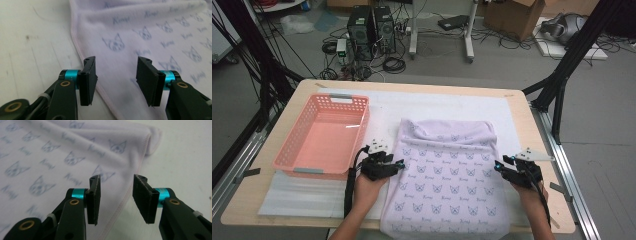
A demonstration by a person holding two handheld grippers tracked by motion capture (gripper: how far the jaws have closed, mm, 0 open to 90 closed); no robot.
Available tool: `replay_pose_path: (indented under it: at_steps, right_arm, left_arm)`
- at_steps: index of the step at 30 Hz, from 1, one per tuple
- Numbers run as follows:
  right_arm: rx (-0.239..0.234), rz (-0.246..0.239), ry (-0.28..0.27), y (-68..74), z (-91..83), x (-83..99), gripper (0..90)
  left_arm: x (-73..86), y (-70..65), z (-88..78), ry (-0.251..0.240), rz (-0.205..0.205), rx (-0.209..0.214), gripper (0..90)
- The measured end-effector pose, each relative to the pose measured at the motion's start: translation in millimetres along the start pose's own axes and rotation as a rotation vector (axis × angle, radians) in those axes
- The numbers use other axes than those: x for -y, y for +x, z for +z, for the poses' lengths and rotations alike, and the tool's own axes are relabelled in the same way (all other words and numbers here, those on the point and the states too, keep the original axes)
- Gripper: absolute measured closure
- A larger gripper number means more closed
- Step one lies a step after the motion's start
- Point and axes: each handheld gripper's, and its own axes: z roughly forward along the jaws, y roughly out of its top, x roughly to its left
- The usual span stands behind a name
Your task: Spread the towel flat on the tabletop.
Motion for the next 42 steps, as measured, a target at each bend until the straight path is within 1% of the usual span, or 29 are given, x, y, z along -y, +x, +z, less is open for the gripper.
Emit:
replay_pose_path:
  at_steps: [2, 3, 5, 6, 8, 9, 10, 11, 13, 14, 15, 16, 18, 19, 20, 21, 22, 23, 25, 27, 28, 29, 30, 31, 32, 33, 34, 38, 42]
  right_arm:
    - [-0.007, -0.004, 0.003, 6.4, -9.3, 6.3, 57.0]
    - [-0.015, -0.013, 0.001, 8.1, -13.4, 8.5, 57.0]
    - [-0.019, -0.013, 0.001, 12.0, -21.5, 13.1, 56.6]
    - [-0.020, -0.009, 0.006, 13.9, -25.2, 16.3, 56.7]
    - [-0.021, -0.012, 0.022, 16.8, -30.4, 23.4, 56.6]
    - [-0.023, -0.009, 0.031, 18.0, -32.8, 26.9, 56.7]
    - [-0.029, -0.001, 0.037, 19.1, -35.4, 30.0, 56.7]
    - [-0.033, 0.006, 0.043, 20.3, -37.8, 32.6, 56.8]
    - [-0.040, 0.010, 0.055, 23.3, -40.6, 37.5, 57.9]
    - [-0.047, 0.010, 0.068, 25.3, -40.9, 39.8, 58.4]
    - [-0.051, 0.005, 0.082, 26.9, -40.2, 42.2, 59.4]
    - [-0.059, 0.009, 0.096, 28.4, -39.2, 44.5, 61.3]
    - [-0.067, 0.022, 0.078, 28.6, -40.5, 47.0, 72.9]
    - [-0.062, 0.012, 0.079, 28.6, -42.1, 47.2, 81.9]
    - [-0.044, 0.005, 0.080, 29.4, -43.5, 47.4, 81.9]
    - [-0.037, 0.006, 0.077, 28.5, -44.1, 47.8, 81.9]
    - [-0.034, 0.015, 0.076, 28.6, -45.2, 48.1, 77.9]
    - [-0.032, 0.018, 0.075, 28.5, -46.6, 48.2, 70.1]
    - [-0.050, 0.040, 0.067, 27.8, -48.5, 47.8, 62.6]
    - [-0.065, 0.041, 0.071, 28.3, -48.8, 47.5, 62.2]
    - [-0.069, 0.037, 0.085, 29.6, -48.1, 47.9, 62.4]
    - [-0.067, 0.022, 0.101, 30.2, -46.1, 49.0, 62.6]
    - [-0.065, 0.021, 0.097, 31.1, -46.6, 49.9, 63.2]
    - [-0.069, 0.029, 0.099, 29.9, -47.0, 49.9, 65.2]
    - [-0.068, 0.030, 0.099, 28.8, -47.4, 50.0, 70.8]
    - [-0.076, 0.030, 0.102, 27.5, -48.6, 50.3, 81.0]
    - [-0.101, 0.036, 0.104, 26.0, -49.7, 50.6, 87.5]
    - [-0.106, 0.035, 0.096, 23.8, -55.6, 54.0, 88.5]
    - [-0.132, 0.060, 0.084, 19.0, -66.2, 59.3, 88.6]
  left_arm:
    - [7.0, -2.1, -7.1, 0.013, -0.009, -0.003, 50.1]
    - [10.9, -3.6, -10.5, 0.003, -0.002, -0.004, 50.2]
    - [16.9, -7.6, -16.8, 0.003, -0.010, 0.006, 51.9]
    - [19.4, -9.6, -19.5, 0.004, 0.003, 0.004, 53.2]
    - [23.6, -14.0, -23.3, 0.016, 0.028, -0.003, 64.8]
    - [25.0, -16.1, -24.2, 0.021, 0.047, -0.015, 77.1]
    - [25.1, -17.6, -24.3, 0.029, 0.065, -0.014, 83.9]
    - [24.7, -18.7, -23.9, 0.030, 0.072, -0.022, 87.3]
    - [24.9, -19.3, -24.3, 0.022, 0.059, -0.045, 87.8]
    - [25.6, -19.4, -25.8, 0.014, 0.051, -0.079, 87.9]
    - [26.7, -17.7, -27.5, 0.003, 0.028, -0.097, 87.9]
    - [27.6, -15.1, -29.3, -0.003, 0.000, -0.099, 87.8]
    - [29.9, -12.6, -33.5, -0.017, -0.025, -0.090, 86.9]
    - [31.1, -12.7, -35.1, -0.015, -0.023, -0.088, 84.1]
    - [32.6, -12.9, -36.6, -0.008, -0.033, -0.078, 76.9]
    - [34.5, -12.8, -39.3, -0.011, -0.046, -0.057, 66.9]
    - [37.0, -13.3, -41.8, -0.012, -0.053, -0.032, 61.9]
    - [39.6, -14.4, -44.2, -0.011, -0.053, -0.011, 59.7]
    - [44.0, -16.5, -48.3, -0.007, -0.051, 0.025, 57.8]
    - [48.7, -18.8, -50.9, -0.008, -0.047, 0.070, 56.6]
    - [51.6, -21.0, -51.8, -0.019, -0.036, 0.073, 56.6]
    - [53.8, -23.9, -52.5, -0.023, -0.022, 0.068, 57.1]
    - [55.6, -26.8, -53.2, -0.025, -0.004, 0.052, 58.2]
    - [57.1, -29.9, -54.1, -0.024, 0.007, 0.016, 65.2]
    - [57.9, -31.1, -54.8, -0.022, 0.015, -0.009, 76.0]
    - [57.9, -30.2, -55.4, -0.014, -0.001, 0.002, 83.9]
    - [57.9, -29.9, -56.6, -0.008, -0.012, 0.004, 87.3]
    - [65.2, -35.1, -67.8, -0.006, -0.019, -0.010, 88.2]
    - [77.0, -36.5, -81.2, -0.014, -0.033, 0.014, 88.2]
